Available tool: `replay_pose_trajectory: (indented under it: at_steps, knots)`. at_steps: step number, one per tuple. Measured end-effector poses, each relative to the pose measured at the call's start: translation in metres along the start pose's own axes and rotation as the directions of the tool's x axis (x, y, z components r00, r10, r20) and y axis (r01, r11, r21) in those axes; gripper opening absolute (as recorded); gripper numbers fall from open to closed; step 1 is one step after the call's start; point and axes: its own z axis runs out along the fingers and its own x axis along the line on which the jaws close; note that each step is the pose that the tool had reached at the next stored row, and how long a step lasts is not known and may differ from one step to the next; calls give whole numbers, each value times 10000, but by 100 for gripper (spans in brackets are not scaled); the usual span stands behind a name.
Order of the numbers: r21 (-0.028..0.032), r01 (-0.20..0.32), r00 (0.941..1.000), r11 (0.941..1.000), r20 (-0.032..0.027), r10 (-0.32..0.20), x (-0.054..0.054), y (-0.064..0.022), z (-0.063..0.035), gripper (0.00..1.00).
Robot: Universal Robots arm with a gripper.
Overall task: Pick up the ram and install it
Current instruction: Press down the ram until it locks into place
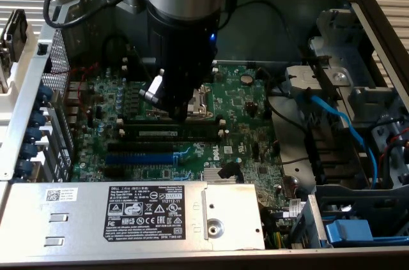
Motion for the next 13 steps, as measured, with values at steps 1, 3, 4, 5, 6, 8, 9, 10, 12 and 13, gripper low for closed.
replay_pose_trajectory:
  at_steps: [1, 3, 4, 5, 6, 8, 9, 10, 12, 13]
  knots:
    - [-6, -104, 9999, 9999, -3, 104, 0, 0, 1, 10]
    - [-19, -324, 9995, 9995, -10, 324, 0, 0, 3, 10]
    - [-27, -439, 9990, 9990, -14, 439, 0, 0, 4, 10]
    - [-35, -552, 9985, 9985, -20, 552, 0, 0, 4, 10]
    - [-43, -660, 9978, 9978, -24, 660, 0, 0, 6, 10]
    - [-61, -878, 9961, 9961, -36, 878, 0, 0, 7, 10]
    - [-70, -986, 9951, 9951, -42, 985, 0, 0, 8, 10]
    - [-79, -1094, 9940, 9940, -50, 1094, 0, 0, 9, 10]
    - [-97, -1314, 9913, 9913, -63, 1314, 0, 0, 11, 10]
    - [-106, -1423, 9898, 9898, -70, 1422, 0, 0, 12, 10]
